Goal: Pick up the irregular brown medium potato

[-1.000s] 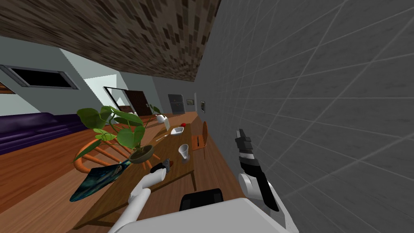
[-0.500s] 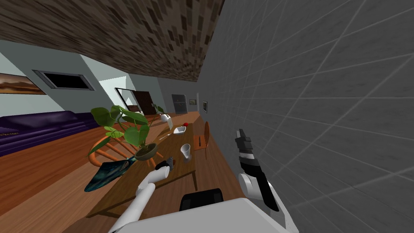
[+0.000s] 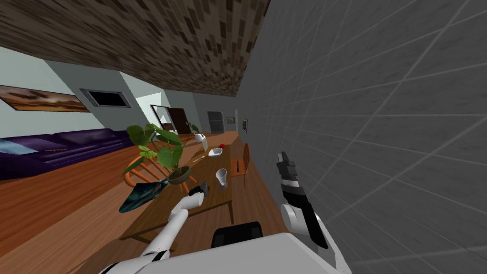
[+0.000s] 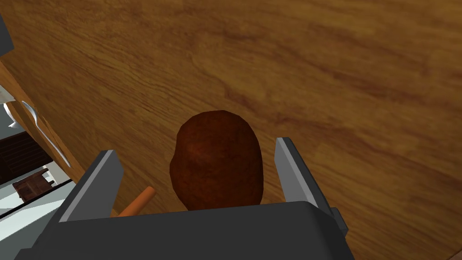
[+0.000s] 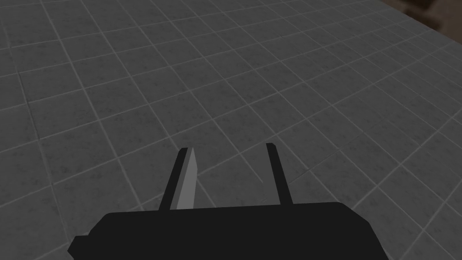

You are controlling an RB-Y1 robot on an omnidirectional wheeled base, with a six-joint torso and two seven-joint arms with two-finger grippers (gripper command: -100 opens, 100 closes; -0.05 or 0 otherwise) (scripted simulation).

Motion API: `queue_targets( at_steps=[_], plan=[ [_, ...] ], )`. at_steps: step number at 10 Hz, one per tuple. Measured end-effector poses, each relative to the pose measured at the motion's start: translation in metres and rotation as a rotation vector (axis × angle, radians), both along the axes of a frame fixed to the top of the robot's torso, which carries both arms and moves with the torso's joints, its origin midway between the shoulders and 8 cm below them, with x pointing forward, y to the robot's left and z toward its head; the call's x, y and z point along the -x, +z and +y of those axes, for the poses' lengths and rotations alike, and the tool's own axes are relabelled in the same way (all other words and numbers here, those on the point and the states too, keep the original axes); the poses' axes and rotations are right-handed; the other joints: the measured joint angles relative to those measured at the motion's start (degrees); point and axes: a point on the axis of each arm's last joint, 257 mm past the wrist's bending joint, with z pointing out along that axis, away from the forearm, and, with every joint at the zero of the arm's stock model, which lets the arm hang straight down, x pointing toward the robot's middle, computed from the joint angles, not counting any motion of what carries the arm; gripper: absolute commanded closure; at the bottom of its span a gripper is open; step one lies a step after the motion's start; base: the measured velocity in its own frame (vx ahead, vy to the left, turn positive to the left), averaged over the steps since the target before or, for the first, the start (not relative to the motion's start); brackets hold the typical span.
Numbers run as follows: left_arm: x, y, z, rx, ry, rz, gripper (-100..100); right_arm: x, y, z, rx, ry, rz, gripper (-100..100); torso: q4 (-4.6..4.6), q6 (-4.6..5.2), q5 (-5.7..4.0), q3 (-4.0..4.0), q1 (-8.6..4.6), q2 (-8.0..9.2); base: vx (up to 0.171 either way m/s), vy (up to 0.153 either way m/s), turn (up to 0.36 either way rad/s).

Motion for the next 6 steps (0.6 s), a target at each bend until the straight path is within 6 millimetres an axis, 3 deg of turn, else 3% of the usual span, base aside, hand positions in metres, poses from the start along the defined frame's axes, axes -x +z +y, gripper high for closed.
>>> queue_targets(
  at_steps=[6],
  plan=[
    [-0.012,-0.005,-0.016,-0.010,-0.048,0.006,-100,0.000,0.000,0.000,0.000,0.000,0.000,0,0.00,0.03,0.00,0.01,-0.01,0.02,0.011,-0.002,0.097]
  ],
)
